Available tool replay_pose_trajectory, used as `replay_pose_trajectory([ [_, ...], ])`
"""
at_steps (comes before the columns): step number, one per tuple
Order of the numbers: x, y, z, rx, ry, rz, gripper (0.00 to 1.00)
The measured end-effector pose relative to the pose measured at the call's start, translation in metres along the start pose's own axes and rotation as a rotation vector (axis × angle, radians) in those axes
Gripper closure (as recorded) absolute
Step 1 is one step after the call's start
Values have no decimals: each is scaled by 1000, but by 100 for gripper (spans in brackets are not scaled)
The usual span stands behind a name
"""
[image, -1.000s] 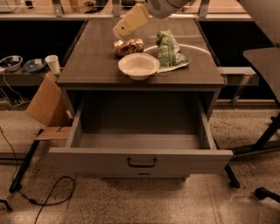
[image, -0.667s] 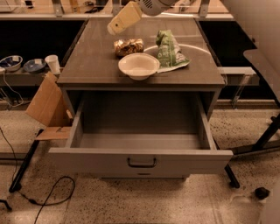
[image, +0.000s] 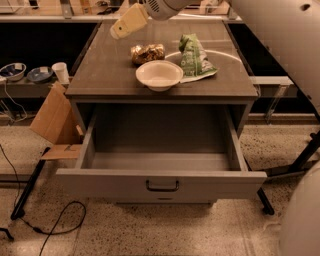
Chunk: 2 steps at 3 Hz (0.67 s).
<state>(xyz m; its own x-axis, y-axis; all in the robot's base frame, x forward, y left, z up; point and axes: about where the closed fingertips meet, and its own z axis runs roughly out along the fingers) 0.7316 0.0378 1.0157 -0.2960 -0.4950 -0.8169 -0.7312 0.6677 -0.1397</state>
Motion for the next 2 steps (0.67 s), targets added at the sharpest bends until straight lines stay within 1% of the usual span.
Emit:
replay_pose_trajectory([
  [1,4,1,10,8,1,10,0],
  [2,6,0,32,31,10,4,0],
])
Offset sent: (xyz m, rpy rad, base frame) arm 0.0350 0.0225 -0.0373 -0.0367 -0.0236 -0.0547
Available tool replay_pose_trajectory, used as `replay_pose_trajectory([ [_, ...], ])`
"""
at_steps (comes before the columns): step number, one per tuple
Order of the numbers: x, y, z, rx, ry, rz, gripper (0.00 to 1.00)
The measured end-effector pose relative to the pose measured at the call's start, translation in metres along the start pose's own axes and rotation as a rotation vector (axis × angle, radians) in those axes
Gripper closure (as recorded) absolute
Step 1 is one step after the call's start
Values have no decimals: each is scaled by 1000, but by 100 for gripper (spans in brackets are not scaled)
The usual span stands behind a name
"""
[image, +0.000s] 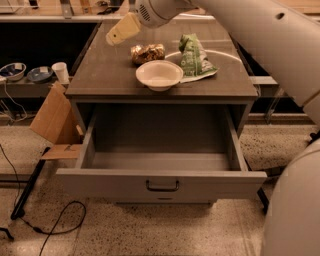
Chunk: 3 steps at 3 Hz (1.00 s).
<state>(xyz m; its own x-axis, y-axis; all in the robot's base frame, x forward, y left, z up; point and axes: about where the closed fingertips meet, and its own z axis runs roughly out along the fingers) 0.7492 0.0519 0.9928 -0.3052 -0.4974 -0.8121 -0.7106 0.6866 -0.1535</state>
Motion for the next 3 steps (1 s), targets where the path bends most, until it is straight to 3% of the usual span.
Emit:
replay_pose_trajectory([
  [3,6,-11,74,17,45,-29,0],
])
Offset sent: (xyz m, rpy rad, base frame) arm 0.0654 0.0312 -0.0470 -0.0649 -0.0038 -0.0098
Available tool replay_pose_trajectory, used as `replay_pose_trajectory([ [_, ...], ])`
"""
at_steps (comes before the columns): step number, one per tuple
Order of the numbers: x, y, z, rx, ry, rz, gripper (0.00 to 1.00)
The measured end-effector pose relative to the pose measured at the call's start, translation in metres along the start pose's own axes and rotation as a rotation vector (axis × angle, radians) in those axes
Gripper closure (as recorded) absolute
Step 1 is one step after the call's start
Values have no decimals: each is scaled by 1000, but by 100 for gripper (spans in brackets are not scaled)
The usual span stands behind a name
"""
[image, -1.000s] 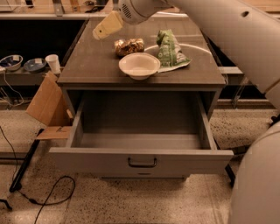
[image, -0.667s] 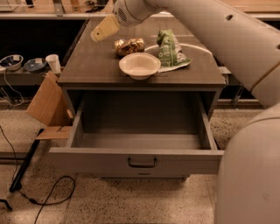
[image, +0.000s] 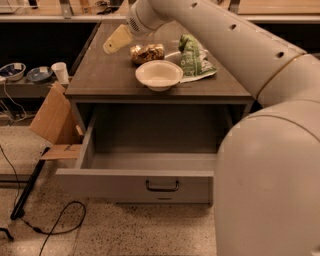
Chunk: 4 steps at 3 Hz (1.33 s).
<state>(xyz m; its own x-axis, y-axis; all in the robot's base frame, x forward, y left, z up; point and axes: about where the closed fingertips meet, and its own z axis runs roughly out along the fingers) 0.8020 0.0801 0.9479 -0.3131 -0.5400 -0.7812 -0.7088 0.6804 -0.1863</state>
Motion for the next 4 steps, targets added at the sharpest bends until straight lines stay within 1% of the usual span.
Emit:
replay_pose_trajectory([
  [1,4,-1,21,-6,19,-6,0],
  [2,8,-4,40,2,38,-7,0],
  [3,12,-12,57,17,63,-16,0],
  [4,19,-22,72,35,102,-42,0],
])
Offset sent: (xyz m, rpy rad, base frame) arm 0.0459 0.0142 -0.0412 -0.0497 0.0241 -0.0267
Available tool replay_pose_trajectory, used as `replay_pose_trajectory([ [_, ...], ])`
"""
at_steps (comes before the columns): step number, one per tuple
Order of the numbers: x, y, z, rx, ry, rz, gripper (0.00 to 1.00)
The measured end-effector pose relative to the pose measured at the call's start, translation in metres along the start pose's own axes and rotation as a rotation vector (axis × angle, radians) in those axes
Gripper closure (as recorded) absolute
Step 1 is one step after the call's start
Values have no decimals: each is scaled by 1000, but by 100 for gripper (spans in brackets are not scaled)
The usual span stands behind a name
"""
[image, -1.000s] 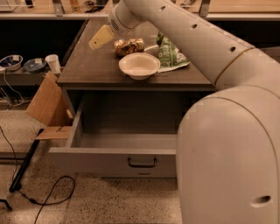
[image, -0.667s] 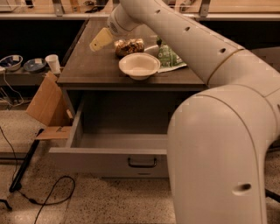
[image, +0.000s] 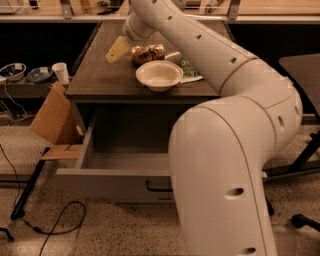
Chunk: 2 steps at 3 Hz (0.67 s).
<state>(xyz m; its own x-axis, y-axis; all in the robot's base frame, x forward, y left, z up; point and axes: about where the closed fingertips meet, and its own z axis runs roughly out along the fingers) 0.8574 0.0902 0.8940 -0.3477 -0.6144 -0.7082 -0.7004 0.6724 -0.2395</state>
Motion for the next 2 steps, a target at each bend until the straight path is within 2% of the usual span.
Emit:
replay_pose_trajectory([
  [2,16,-14,19,1,55,-34,0],
])
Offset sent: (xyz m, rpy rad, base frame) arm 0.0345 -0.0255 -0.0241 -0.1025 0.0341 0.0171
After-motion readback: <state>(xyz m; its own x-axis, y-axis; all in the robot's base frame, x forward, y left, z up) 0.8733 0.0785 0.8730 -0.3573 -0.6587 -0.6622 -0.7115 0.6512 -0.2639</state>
